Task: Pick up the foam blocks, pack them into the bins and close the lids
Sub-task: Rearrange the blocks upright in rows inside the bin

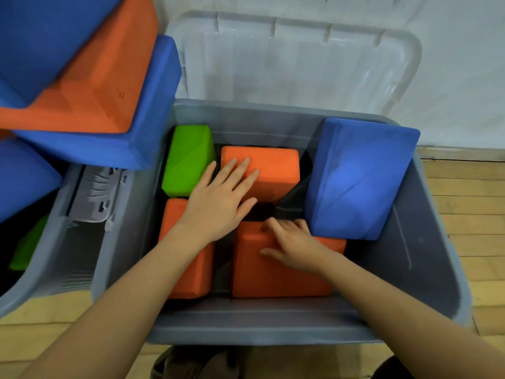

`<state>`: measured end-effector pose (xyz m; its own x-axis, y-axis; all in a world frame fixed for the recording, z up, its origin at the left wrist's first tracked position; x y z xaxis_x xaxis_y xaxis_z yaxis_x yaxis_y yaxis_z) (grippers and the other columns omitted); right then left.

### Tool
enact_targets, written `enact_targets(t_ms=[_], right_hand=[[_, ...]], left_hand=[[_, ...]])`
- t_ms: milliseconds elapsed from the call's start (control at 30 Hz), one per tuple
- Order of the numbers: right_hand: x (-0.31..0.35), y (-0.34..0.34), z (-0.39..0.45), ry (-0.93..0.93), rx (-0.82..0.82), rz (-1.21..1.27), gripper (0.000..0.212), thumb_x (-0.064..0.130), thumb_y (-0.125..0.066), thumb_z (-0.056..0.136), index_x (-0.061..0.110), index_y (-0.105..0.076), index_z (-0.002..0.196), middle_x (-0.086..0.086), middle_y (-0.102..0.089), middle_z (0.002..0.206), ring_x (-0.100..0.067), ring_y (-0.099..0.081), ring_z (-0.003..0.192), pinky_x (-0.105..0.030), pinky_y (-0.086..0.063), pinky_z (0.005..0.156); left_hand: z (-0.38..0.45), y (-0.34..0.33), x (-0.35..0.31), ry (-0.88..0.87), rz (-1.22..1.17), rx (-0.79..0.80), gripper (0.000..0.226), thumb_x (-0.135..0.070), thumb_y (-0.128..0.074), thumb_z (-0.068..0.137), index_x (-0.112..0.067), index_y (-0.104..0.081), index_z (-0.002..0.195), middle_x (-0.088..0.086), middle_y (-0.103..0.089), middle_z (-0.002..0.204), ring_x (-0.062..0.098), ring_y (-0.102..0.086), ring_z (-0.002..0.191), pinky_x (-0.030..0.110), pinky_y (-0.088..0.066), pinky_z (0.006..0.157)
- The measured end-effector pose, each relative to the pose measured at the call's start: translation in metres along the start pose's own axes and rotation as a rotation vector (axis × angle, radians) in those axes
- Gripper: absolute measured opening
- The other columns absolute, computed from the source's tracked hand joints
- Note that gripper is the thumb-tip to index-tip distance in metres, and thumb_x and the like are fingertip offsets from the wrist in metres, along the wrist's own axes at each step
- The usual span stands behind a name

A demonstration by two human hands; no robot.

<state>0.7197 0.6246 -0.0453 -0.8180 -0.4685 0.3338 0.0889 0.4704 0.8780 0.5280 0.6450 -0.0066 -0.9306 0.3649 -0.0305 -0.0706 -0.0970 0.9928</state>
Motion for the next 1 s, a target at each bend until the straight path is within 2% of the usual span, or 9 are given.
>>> enact_targets(t_ms=[133, 233, 333, 433, 533, 633, 867, 933, 1000], right_hand=[[-0.004, 0.009, -0.003, -0.004, 0.018, -0.064, 0.072, 0.061, -0.051, 0.084, 0.025, -0.027, 0.141, -0.004, -0.038, 0.135, -0.025, -0.034, 0.121, -0.038, -0.020, 0.100], [-0.002, 0.013, -0.003, 0.003, 0.076, -0.029, 0.072, 0.058, -0.054, 0.085, 0.023, -0.028, 0.142, -0.007, -0.034, 0.140, -0.025, -0.030, 0.127, -0.036, -0.016, 0.104], [-0.001, 0.018, -0.003, 0.009, 0.108, 0.016, 0.070, 0.056, -0.056, 0.085, 0.021, -0.030, 0.140, -0.004, -0.042, 0.140, -0.023, -0.036, 0.126, -0.037, -0.018, 0.104], [-0.004, 0.018, -0.010, 0.079, 0.045, -0.097, 0.073, 0.058, -0.052, 0.085, 0.023, -0.027, 0.143, 0.000, -0.043, 0.141, -0.021, -0.038, 0.126, -0.037, -0.017, 0.099], [-0.004, 0.025, -0.022, 0.109, -0.073, -0.015, 0.076, 0.065, -0.042, 0.083, 0.030, -0.022, 0.147, 0.002, -0.041, 0.142, -0.019, -0.037, 0.127, -0.036, -0.016, 0.096], [-0.004, 0.038, -0.029, 0.116, -0.171, 0.100, 0.077, 0.068, -0.029, 0.081, 0.030, -0.019, 0.147, 0.005, -0.040, 0.143, -0.016, -0.038, 0.125, -0.035, -0.018, 0.100], [-0.006, 0.032, -0.049, 0.122, -0.230, 0.157, 0.073, 0.062, -0.026, 0.086, 0.027, -0.014, 0.149, 0.003, -0.037, 0.146, -0.014, -0.035, 0.129, -0.037, -0.019, 0.105], [-0.007, 0.032, -0.050, 0.119, -0.235, 0.149, 0.071, 0.060, -0.025, 0.088, 0.027, -0.013, 0.149, 0.003, -0.036, 0.146, -0.012, -0.034, 0.130, -0.035, -0.017, 0.105], [-0.010, 0.033, -0.051, 0.104, -0.264, 0.118, 0.069, 0.059, -0.025, 0.089, 0.027, -0.015, 0.149, 0.006, -0.036, 0.147, -0.012, -0.032, 0.129, -0.032, -0.015, 0.103]], left_hand=[[0.002, 0.000, -0.001, 0.039, -0.003, 0.057, 0.058, -0.047, -0.028, 0.092, -0.020, -0.043, 0.140, 0.005, -0.038, 0.148, 0.025, -0.036, 0.136, 0.050, -0.026, 0.109], [0.001, 0.002, -0.005, 0.060, -0.022, 0.069, 0.057, -0.047, -0.025, 0.093, -0.020, -0.044, 0.140, 0.005, -0.038, 0.148, 0.025, -0.035, 0.136, 0.049, -0.026, 0.110], [-0.005, 0.003, -0.007, 0.054, -0.037, 0.078, 0.058, -0.047, -0.023, 0.093, -0.020, -0.042, 0.141, 0.005, -0.036, 0.149, 0.024, -0.034, 0.137, 0.047, -0.022, 0.111], [-0.013, 0.009, -0.008, 0.019, -0.045, 0.049, 0.059, -0.048, -0.025, 0.093, -0.017, -0.042, 0.141, 0.008, -0.038, 0.147, 0.027, -0.036, 0.135, 0.042, -0.016, 0.110], [-0.027, 0.018, -0.014, 0.007, -0.063, 0.034, 0.062, -0.050, -0.025, 0.094, -0.013, -0.043, 0.140, 0.012, -0.041, 0.145, 0.031, -0.037, 0.133, 0.042, -0.015, 0.108], [-0.041, 0.023, -0.020, 0.011, -0.119, 0.112, 0.070, -0.056, -0.015, 0.093, -0.013, -0.030, 0.146, 0.012, -0.040, 0.146, 0.029, -0.035, 0.135, 0.040, -0.010, 0.109], [-0.059, 0.022, -0.026, -0.069, -0.272, 0.268, 0.081, -0.067, -0.009, 0.084, -0.022, 0.007, 0.149, 0.004, -0.033, 0.148, 0.021, -0.032, 0.132, 0.034, -0.004, 0.110], [-0.058, 0.021, -0.029, -0.069, -0.266, 0.250, 0.085, -0.070, -0.011, 0.083, -0.021, 0.005, 0.150, 0.006, -0.035, 0.144, 0.025, -0.036, 0.125, 0.031, -0.010, 0.107], [-0.056, 0.023, -0.033, -0.056, -0.271, 0.156, 0.082, -0.069, -0.018, 0.084, -0.021, -0.010, 0.150, 0.008, -0.045, 0.135, 0.028, -0.044, 0.116, 0.033, -0.019, 0.100]])
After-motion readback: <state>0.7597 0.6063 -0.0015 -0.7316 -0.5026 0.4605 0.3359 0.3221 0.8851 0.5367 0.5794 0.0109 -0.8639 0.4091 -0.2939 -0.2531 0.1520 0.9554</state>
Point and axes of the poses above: each hand's wrist, its own z-axis towards the middle knuckle, its own y-axis out of the back of the hand, x = y × z, the point moved 1 cm from there along z, towards the middle knuckle
